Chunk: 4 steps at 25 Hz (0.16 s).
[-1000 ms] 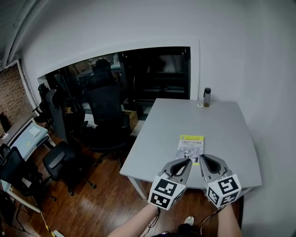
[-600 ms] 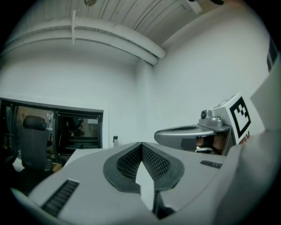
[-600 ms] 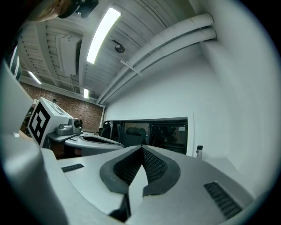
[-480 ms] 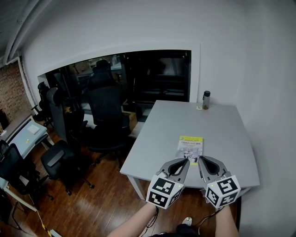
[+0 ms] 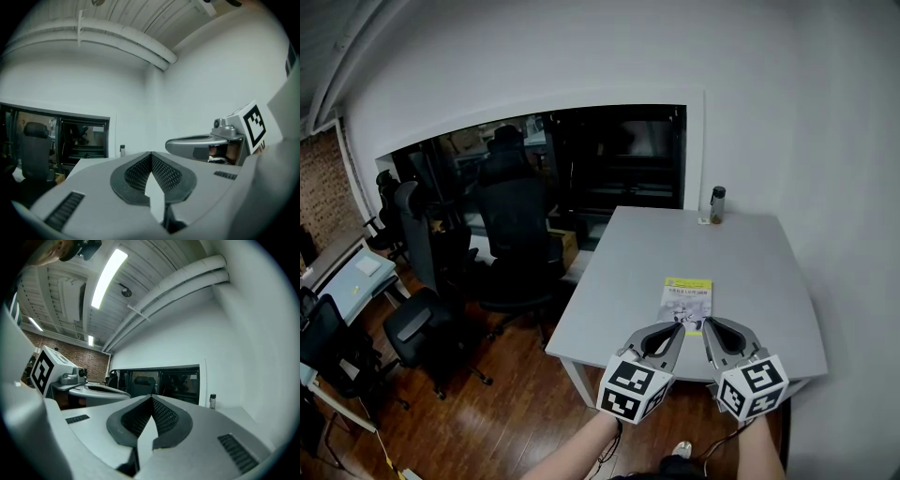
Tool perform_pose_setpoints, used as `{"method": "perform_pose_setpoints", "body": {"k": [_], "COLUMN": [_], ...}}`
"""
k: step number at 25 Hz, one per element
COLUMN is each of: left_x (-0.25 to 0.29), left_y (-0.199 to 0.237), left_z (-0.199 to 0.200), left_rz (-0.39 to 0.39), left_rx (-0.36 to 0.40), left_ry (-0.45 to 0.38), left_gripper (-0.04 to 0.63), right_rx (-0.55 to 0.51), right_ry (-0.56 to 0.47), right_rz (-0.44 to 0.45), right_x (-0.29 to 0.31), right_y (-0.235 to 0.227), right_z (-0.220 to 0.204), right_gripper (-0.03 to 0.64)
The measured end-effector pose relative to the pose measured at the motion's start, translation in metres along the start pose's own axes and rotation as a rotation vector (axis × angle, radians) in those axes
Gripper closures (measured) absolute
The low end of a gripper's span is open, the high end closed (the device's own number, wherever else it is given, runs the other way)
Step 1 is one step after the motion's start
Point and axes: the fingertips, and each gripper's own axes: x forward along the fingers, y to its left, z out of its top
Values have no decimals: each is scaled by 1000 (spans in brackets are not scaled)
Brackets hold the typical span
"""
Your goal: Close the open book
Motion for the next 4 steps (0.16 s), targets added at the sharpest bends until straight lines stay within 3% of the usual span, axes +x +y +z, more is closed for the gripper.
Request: {"method": "perform_pose_setpoints", "body": {"k": [4], "left_x": [-2], "left_y": [1], "left_z": [1], "left_rz": [2], "left_rx": [3], "left_ry": [-3], "left_gripper": [591], "right_rx": [-7], "right_ry": [-1], "right_rz": [-1], "right_x": [0], "right_y": [2], "right_z": [2], "right_gripper": [614]}}
